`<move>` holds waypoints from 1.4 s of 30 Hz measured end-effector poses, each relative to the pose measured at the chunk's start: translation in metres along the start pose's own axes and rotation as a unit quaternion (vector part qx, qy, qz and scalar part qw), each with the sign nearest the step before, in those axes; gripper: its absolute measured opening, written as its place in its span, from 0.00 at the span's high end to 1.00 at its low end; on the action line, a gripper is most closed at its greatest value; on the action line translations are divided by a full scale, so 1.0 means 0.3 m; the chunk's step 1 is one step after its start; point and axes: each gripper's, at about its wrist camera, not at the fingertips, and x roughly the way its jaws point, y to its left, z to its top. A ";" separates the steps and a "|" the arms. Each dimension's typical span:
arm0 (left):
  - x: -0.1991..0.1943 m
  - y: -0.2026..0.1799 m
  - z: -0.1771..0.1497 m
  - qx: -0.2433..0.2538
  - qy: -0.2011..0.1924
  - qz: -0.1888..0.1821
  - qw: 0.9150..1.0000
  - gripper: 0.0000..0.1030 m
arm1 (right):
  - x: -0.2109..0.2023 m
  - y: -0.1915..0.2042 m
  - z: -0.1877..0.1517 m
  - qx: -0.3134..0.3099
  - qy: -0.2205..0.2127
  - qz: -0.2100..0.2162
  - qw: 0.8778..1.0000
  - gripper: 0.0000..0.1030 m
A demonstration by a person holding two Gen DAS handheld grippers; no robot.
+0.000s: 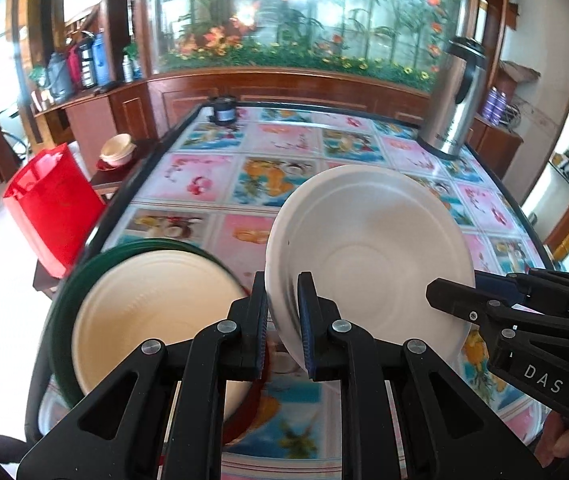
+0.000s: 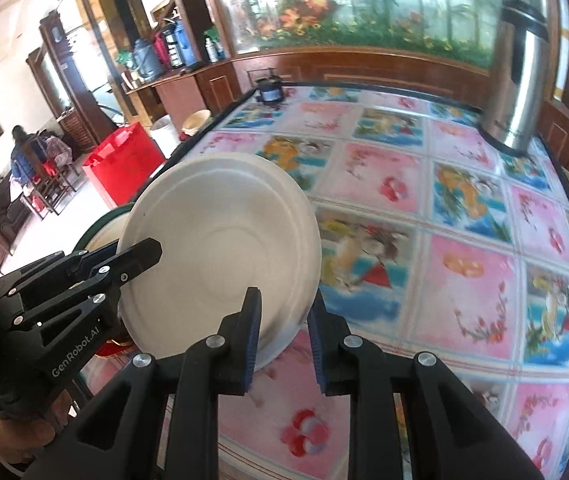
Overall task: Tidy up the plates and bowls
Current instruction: 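Lift the white paper bowl and carry it over the green basin, then lower the white paper bowl into the beige bowl inside the basin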
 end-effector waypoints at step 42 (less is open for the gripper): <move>0.044 0.427 -0.138 -0.097 0.040 0.044 0.993 0.86 | 0.266 0.400 0.056 -0.104 0.067 0.042 0.991 0.67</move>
